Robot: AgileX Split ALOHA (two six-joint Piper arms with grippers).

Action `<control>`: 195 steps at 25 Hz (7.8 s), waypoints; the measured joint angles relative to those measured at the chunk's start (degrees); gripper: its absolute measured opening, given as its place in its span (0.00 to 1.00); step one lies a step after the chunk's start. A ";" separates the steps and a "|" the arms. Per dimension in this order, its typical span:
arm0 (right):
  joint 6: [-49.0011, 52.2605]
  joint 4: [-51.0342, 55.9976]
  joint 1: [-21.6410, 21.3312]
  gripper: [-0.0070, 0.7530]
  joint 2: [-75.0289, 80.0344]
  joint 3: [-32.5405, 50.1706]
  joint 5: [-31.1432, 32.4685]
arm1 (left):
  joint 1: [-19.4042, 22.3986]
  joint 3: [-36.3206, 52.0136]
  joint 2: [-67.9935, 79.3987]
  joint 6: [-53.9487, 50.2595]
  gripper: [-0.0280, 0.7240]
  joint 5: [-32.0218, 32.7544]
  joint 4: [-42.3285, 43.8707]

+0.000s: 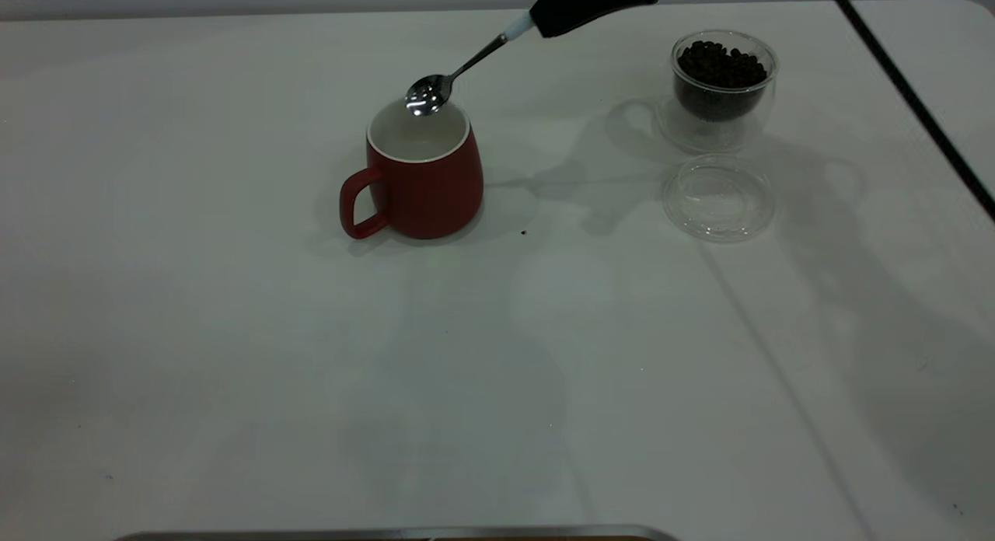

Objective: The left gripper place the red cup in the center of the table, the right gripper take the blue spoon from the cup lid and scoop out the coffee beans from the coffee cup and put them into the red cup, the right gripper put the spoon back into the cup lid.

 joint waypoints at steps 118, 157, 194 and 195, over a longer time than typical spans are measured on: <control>10.12 16.22 -22.38 0.71 1.86 35.52 -11.76 | 0.00 0.00 0.00 0.00 0.66 0.06 0.00; 35.96 -15.02 -21.14 0.78 -18.25 35.58 -14.21 | 0.00 0.00 0.00 0.00 0.66 0.01 0.00; 73.81 -62.80 -14.86 0.78 -127.58 72.16 6.28 | 0.00 0.00 0.00 0.00 0.66 0.01 0.00; 73.81 -62.84 -14.60 0.78 -128.32 72.16 6.28 | 0.00 0.00 0.00 0.00 0.66 -0.04 0.00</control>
